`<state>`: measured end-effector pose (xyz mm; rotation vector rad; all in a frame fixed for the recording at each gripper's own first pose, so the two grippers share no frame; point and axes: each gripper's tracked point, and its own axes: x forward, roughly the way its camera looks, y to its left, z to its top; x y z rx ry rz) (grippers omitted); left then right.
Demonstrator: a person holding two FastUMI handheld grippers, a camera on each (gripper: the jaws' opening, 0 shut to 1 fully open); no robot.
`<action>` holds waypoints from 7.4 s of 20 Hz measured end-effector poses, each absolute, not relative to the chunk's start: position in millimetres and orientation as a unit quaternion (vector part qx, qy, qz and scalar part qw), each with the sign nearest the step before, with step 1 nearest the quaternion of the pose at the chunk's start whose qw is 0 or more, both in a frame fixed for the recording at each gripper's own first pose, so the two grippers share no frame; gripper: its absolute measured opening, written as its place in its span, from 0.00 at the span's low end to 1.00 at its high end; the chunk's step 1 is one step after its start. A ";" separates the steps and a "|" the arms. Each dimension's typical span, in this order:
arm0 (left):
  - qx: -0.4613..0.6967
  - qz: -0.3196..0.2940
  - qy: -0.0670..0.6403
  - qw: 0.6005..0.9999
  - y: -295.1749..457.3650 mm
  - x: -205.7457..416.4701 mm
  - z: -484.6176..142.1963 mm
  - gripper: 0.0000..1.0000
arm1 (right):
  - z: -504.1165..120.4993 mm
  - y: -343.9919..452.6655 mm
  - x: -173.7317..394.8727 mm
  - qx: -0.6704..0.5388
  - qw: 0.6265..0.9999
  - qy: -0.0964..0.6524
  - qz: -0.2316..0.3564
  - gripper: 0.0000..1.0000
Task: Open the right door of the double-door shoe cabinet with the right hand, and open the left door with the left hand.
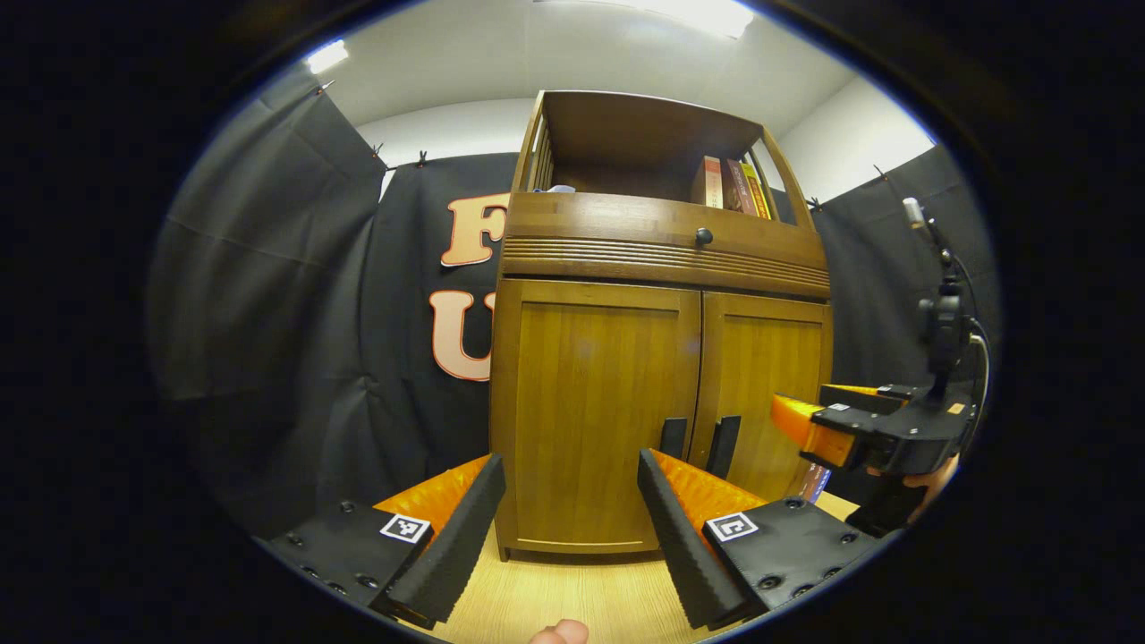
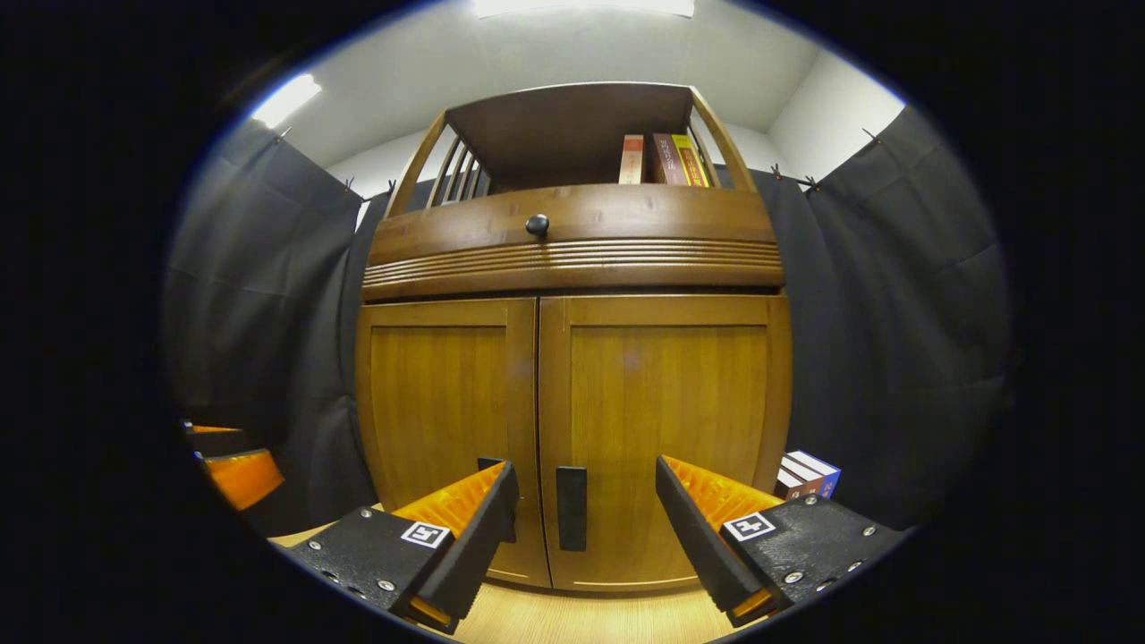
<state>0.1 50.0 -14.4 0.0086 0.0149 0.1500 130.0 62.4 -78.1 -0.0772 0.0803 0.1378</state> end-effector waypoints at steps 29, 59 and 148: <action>0.010 0.109 0.007 0.994 83.9 -3.4 -14.4 1.00 | -179.8 79.8 238.0 -0.020 0.993 0.096 0.069 0.36; -0.011 0.035 0.025 0.999 8.7 -1.7 -26.2 1.00 | -146.8 8.5 92.1 -0.017 0.985 0.137 0.099 0.28; 0.001 0.019 0.068 0.998 -36.7 219.9 -114.2 0.91 | -72.1 -215.3 -51.3 -0.029 0.995 0.085 -0.040 0.92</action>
